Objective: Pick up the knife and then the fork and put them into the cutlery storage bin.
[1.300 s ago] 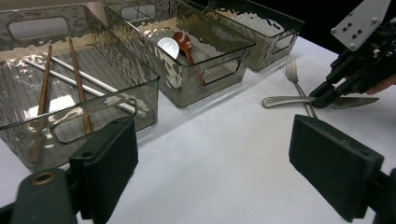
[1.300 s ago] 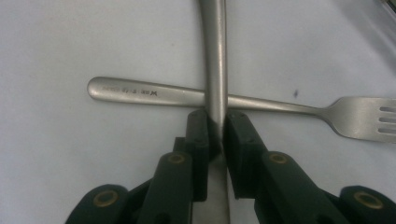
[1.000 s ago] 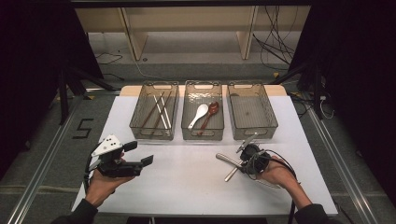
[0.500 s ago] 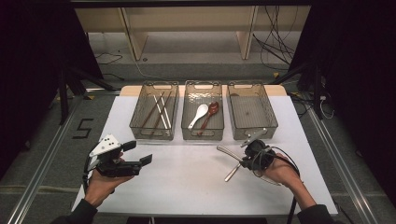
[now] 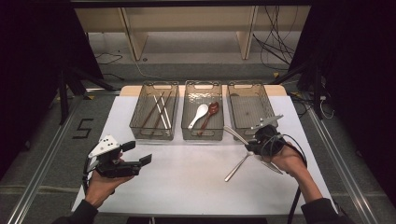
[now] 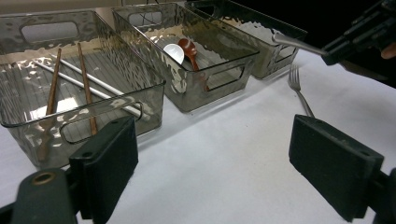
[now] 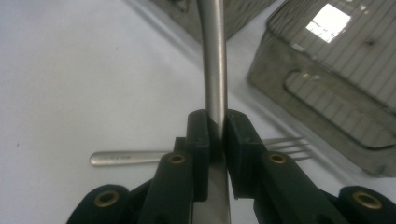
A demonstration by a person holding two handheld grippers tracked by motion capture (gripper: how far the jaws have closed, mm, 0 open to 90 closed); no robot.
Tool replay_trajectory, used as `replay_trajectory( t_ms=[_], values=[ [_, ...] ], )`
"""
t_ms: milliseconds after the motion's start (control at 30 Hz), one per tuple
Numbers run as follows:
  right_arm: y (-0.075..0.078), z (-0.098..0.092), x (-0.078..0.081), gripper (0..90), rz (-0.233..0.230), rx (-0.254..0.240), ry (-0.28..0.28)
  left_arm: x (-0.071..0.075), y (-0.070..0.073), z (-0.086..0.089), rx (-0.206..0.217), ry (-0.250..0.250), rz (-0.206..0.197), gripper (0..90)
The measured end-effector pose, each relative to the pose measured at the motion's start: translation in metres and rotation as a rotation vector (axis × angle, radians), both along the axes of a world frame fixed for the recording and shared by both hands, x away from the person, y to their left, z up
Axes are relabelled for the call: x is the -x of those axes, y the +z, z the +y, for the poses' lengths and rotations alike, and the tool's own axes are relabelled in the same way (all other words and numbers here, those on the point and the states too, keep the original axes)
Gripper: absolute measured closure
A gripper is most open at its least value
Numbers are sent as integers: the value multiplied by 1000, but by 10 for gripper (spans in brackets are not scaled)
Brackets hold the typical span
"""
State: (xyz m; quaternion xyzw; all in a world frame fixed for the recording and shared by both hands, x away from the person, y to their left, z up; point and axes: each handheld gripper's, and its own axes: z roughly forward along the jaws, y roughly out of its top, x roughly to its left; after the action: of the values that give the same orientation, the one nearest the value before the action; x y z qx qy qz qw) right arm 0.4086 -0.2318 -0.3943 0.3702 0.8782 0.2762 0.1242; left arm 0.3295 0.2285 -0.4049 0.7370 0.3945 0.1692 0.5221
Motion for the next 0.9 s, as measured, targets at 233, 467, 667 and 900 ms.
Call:
replay_trajectory(
  t_ms=[233, 467, 667, 900],
  values=[
    [13, -8, -21, 812, -29, -28, -67, 1, 0, 3, 10, 12, -2, 151],
    [26, -12, -45, 811, -66, -55, -143, 1, 1, 2, 6, 12, -12, 150],
    [34, -12, -68, 811, -66, -56, -200, 0, 0, 3, 8, 13, -14, 151],
    [48, -14, -98, 811, -74, -65, -258, 0, 0, 4, 12, 17, -15, 151]
  ],
)
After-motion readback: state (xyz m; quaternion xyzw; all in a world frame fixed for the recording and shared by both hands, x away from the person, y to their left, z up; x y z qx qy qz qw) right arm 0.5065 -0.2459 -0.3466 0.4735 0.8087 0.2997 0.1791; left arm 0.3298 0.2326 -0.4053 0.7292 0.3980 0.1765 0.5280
